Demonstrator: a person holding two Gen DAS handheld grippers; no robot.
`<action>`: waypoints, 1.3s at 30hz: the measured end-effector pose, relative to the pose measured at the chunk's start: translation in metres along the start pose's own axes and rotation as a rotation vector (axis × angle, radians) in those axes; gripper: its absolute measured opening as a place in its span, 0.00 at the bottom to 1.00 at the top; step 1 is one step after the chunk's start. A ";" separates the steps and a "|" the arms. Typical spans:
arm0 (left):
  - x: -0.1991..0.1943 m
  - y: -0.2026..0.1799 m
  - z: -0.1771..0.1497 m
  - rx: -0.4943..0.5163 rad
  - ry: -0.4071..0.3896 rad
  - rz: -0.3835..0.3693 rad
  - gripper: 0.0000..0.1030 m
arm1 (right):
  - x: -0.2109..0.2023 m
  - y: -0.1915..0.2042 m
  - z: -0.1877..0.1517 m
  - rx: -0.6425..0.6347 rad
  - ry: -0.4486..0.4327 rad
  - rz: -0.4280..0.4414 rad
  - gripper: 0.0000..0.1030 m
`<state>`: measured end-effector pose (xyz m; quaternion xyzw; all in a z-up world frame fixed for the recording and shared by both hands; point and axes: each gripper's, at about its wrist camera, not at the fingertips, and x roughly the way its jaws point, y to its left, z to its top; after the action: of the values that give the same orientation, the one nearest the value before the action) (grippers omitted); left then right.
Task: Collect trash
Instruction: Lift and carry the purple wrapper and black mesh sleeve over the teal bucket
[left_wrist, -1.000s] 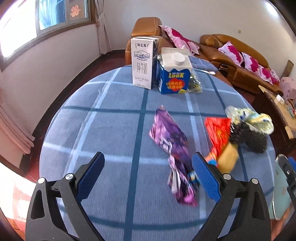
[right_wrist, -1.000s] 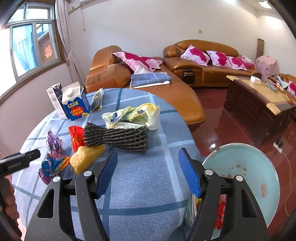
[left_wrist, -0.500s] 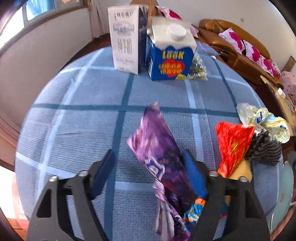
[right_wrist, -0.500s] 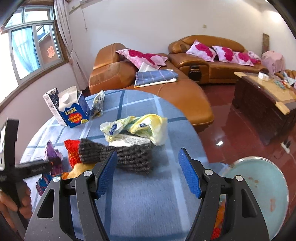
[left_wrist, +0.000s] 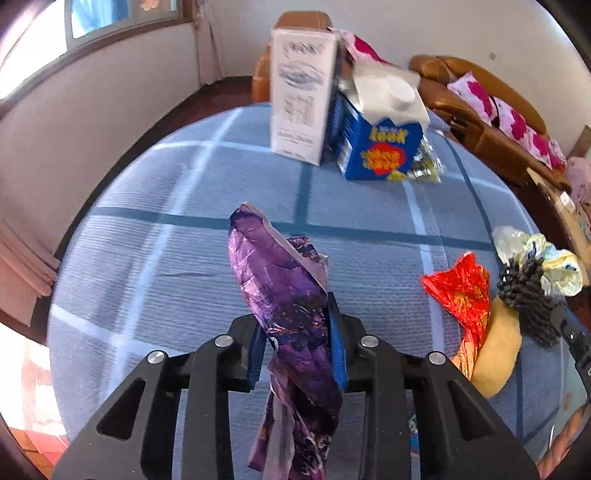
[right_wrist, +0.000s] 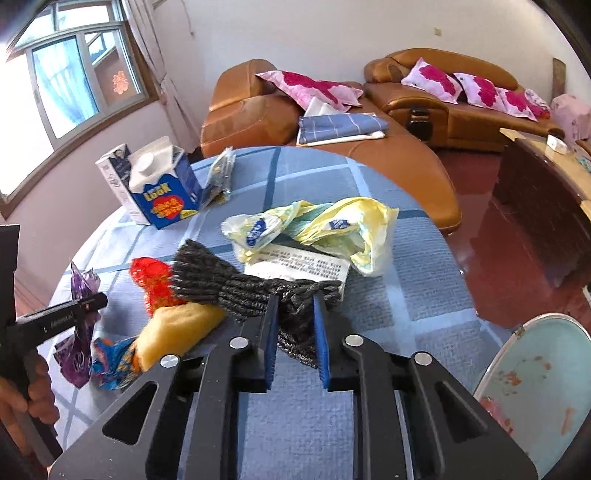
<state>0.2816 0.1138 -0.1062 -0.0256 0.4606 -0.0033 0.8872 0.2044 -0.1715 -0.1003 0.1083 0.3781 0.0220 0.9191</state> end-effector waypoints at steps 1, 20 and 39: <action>-0.005 0.002 0.000 -0.001 -0.011 0.004 0.28 | -0.004 0.001 -0.001 0.002 -0.006 0.004 0.16; -0.089 -0.016 -0.037 0.038 -0.127 -0.041 0.27 | -0.113 -0.004 -0.035 0.065 -0.199 -0.061 0.15; -0.130 -0.090 -0.070 0.173 -0.163 -0.100 0.27 | -0.165 -0.033 -0.067 0.126 -0.256 -0.092 0.16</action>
<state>0.1507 0.0251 -0.0358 0.0281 0.3832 -0.0850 0.9193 0.0388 -0.2112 -0.0398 0.1505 0.2630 -0.0581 0.9512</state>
